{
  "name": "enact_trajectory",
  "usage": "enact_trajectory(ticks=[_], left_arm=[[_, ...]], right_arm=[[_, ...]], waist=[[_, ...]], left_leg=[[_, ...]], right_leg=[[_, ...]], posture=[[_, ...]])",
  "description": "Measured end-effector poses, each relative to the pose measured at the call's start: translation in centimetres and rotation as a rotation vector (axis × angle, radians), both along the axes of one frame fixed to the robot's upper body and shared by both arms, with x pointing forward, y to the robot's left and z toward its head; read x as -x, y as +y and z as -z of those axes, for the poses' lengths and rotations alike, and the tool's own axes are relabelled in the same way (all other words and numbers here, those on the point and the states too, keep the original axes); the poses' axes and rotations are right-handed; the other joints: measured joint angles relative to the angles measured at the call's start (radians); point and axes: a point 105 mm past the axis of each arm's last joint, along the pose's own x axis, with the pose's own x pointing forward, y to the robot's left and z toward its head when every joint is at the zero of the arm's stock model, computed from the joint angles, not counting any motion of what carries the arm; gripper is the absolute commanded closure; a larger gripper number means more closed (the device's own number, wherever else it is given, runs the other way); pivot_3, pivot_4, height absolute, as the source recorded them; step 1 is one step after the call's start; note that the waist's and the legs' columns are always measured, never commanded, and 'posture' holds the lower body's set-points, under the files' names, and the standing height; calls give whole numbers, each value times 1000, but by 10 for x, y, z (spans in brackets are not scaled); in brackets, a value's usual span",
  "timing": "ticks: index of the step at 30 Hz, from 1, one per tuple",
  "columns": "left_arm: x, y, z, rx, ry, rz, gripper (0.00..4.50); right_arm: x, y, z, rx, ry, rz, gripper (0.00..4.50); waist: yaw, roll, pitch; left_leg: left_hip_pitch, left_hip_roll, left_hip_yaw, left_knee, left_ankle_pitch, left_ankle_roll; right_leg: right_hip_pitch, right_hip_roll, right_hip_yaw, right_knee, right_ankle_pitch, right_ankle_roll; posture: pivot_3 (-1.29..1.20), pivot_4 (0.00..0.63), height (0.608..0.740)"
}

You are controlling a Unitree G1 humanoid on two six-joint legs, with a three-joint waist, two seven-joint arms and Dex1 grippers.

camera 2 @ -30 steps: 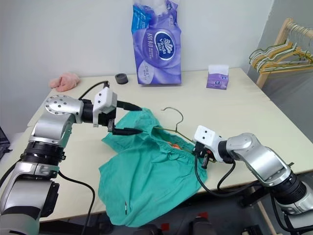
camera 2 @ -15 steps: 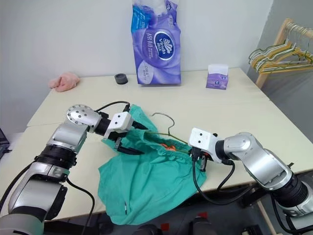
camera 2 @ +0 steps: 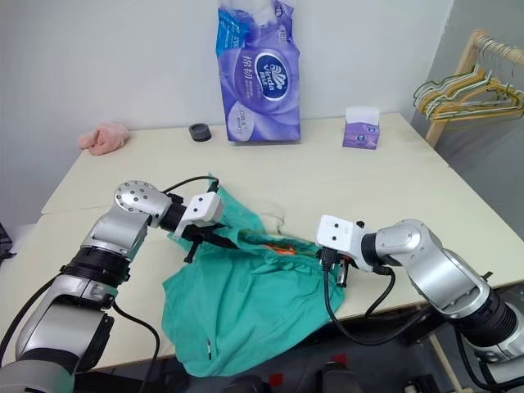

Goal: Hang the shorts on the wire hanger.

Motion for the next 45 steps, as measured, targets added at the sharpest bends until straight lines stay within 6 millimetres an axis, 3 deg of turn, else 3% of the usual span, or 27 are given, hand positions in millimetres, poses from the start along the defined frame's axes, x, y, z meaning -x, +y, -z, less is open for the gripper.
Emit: enact_trajectory(ticks=[1, 4, 7, 15, 19, 21, 24, 27, 32, 38, 43, 45], left_arm=[[0, 0, 0, 0, 0, 0, 4477], [0, -2, 1, 2, -1, 3, 4500], [0, -8, 4, 3, 2, 18, 4500], [-2, -5, 8, -7, -9, -1, 4500], [-4, -4, 9, -6, -13, -19, 4500], [-5, -3, 9, -5, -13, -25, 4500], [-7, 0, 9, -7, -10, -40, 4500], [-8, 7, 11, -18, -2, -64, 4500], [-12, 8, 6, -18, -15, -67, 4500], [-14, 7, 3, -17, -20, -68, 4500], [-14, 8, 3, -17, -19, -69, 4500], [-14, 8, 3, -17, -19, -70, 4500]], right_arm=[[0, 0, 0, 8, -10, -9, 4500], [2, 3, -4, 15, -48, -64, 3801], [7, 5, -12, 39, -98, -153, 2826], [-5, -48, -30, 177, -148, -50, 128], [-10, -86, -33, 94, -115, 190, 128], [-10, -94, -31, 35, -106, 266, 128], [5, -101, -6, -140, -46, 403, 128], [31, -88, 26, -268, 65, 445, 128], [52, -70, 45, -393, 155, 493, 128], [50, -56, 55, -461, 195, 547, 128], [42, -47, 76, -477, 269, 606, 128], [41, -47, 77, -478, 275, 612, 494]], waist=[[0, 0, 0], [0, 0, 0], [0, 0, 0], [0, 0, 0], [4, 0, 0], [5, 0, 0], [8, -1, -1], [8, 1, 0], [5, -1, -1], [20, -4, -1], [25, -3, -1], [23, -3, -1]], left_leg=[[0, 0, 0, 0, 0, 0], [0, 0, 0, 0, 0, 0], [0, 0, 0, 1, 0, 0], [0, 0, 0, 5, -2, 2], [0, 0, 0, 6, -3, 4], [0, 0, 0, 7, -3, 4], [1, 1, -1, 6, -3, 3], [1, 1, -1, 7, -4, 4], [3, 1, -1, 8, -4, 4], [2, 1, -3, 8, -4, 4], [2, 0, -3, 8, -4, 4], [2, 0, -3, 8, -4, 4]], right_leg=[[0, 0, 0, 0, 0, 0], [0, 0, 0, 0, 0, 0], [1, 0, 0, 0, 0, 0], [2, 0, 0, 0, 0, 1], [4, 0, 0, -1, 1, 1], [5, 0, -1, -1, 1, 2], [6, 0, -1, -1, 1, 2], [6, 0, 0, 0, 1, 2], [9, 1, -1, -2, 2, 5], [9, 1, -3, -3, 2, 5], [9, 1, -2, -3, 2, 5], [9, 1, -2, -2, 2, 5]], posture=[[-128, 39, 740], [-130, 40, 740], [-134, 41, 740], [-134, 46, 740], [-137, 48, 740], [-139, 49, 740], [-142, 53, 740], [-140, 53, 740], [-140, 54, 740], [-139, 49, 740], [-134, 43, 740], [-132, 42, 740]])
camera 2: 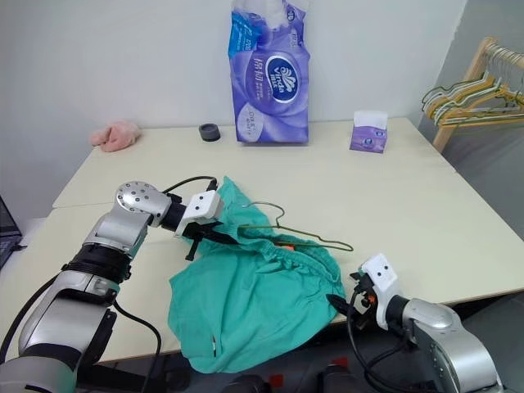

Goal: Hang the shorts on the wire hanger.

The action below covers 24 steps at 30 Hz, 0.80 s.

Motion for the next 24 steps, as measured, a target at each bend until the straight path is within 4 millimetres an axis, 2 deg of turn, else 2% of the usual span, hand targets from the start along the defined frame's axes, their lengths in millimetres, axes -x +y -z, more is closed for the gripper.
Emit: enact_trajectory(ticks=[4, 12, 13, 16, 21, 24], left_arm=[[0, 0, 0, 0, -1, -1, 4500], [0, -1, -1, 2, -3, 0, 4500], [0, -1, -2, 2, -1, -1, 4500], [0, -1, -2, 6, 4, -4, 4500], [3, 5, -12, 2, -14, 7, 4500], [7, 7, -14, -1, 8, 17, 4500]], right_arm=[[-3, 6, 3, -32, 37, 0, 1570], [-14, 8, -3, -66, 26, 42, 4320], [-14, 8, -4, -76, 29, 49, 4480], [-16, 4, -4, -97, 43, 80, 4480], [-22, -15, -14, -154, 67, 148, 4480], [-21, -16, -14, -153, 78, 140, 4480]], waist=[[-5, 0, 0], [-8, 1, 0], [-8, 1, 0], [-9, 1, 0], [-10, 1, 0], [-11, 1, 0]], left_leg=[[0, 0, 1, 0, 0, 0], [0, 0, 1, 0, 0, 0], [0, 0, 1, 0, 0, 0], [0, 0, 1, 0, 0, 0], [0, 0, 1, 0, 0, 0], [0, 0, 1, 0, 0, 0]], right_leg=[[0, 0, 1, 1, 0, 0], [0, 0, 1, 1, 0, 0], [0, 0, 1, 0, 0, 0], [0, 0, 1, 0, 0, 0], [0, 0, 1, 1, 0, 0], [0, 0, 1, 1, 0, 0]], posture=[[-128, 41, 740], [-128, 39, 740], [-128, 39, 740], [-129, 40, 740], [-129, 41, 740], [-130, 44, 740]])
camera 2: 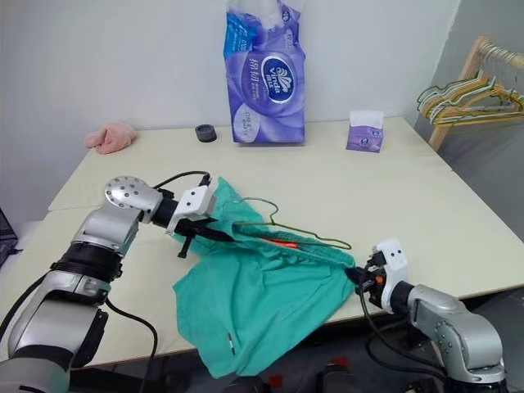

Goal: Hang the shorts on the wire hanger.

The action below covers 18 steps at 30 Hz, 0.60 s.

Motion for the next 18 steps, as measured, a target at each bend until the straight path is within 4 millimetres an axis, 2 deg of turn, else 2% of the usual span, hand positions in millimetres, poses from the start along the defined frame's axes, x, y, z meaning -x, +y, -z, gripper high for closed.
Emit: enact_trajectory(ticks=[12, 18], left_arm=[[15, 2, -4, 6, 96, 3, 4500], [17, 6, 2, -40, 90, 17, 4500]], right_arm=[[2, -1, 0, -3, 22, -2, 4480], [2, -2, 1, -2, 33, 4, 4480]], waist=[[-6, 0, 0], [-7, 1, 0]], left_leg=[[0, 0, 0, 0, 0, 0], [0, 0, 0, 0, 0, 0]], right_leg=[[0, 0, 0, 0, 0, 0], [0, 0, 0, 0, 0, 0]], posture=[[-133, 46, 740], [-136, 47, 740]])
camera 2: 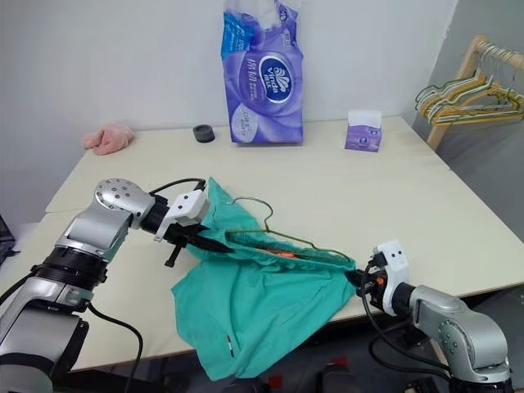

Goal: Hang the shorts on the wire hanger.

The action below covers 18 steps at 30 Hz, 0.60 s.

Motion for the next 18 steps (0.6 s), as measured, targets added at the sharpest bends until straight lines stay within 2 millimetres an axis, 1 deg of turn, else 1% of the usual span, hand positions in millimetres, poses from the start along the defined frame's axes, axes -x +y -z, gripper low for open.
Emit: enact_trajectory(ticks=[4, 10, 12, 14, 15, 18], left_arm=[[-4, 7, 7, -46, -20, -15, 4500], [-12, 16, 20, -99, -59, -57, 4500], [-15, 15, 22, -106, -82, -59, 4500], [-20, 12, 23, -118, -128, -61, 4500], [-23, 9, 24, -119, -147, -62, 4500], [-28, -5, 27, -100, -179, -68, 4500]], right_arm=[[1, 0, -3, 6, -7, -13, 4480], [6, 4, -19, 61, -64, -79, 4480], [7, 3, -23, 91, -77, -98, 4480], [8, 0, -25, 159, -83, -147, 4480], [5, -2, -29, 200, -98, -171, 4480], [-9, -4, -51, 316, -193, -236, 4480]], waist=[[0, 1, 0], [0, 1, 1], [0, 1, 1], [0, 1, 1], [0, 1, 1], [-4, 1, 1]], left_leg=[[0, 0, 0, 0, 0, 0], [0, 0, 0, 0, 0, 0], [0, 0, 0, 0, 0, 0], [0, -1, 1, 0, 0, 1], [0, -1, 2, 1, -1, 1], [0, 0, 2, 1, -1, 1]], right_leg=[[0, 0, 0, 0, 0, 0], [0, 0, 0, 0, 0, 0], [0, 0, 0, 0, 0, 0], [0, 0, 1, -1, 0, 1], [0, 0, 1, -1, 0, 1], [0, 0, 1, -1, 0, 1]], posture=[[-140, 49, 740], [-145, 50, 740], [-151, 46, 740], [-151, 46, 740], [-156, 43, 740], [-162, 38, 740]])
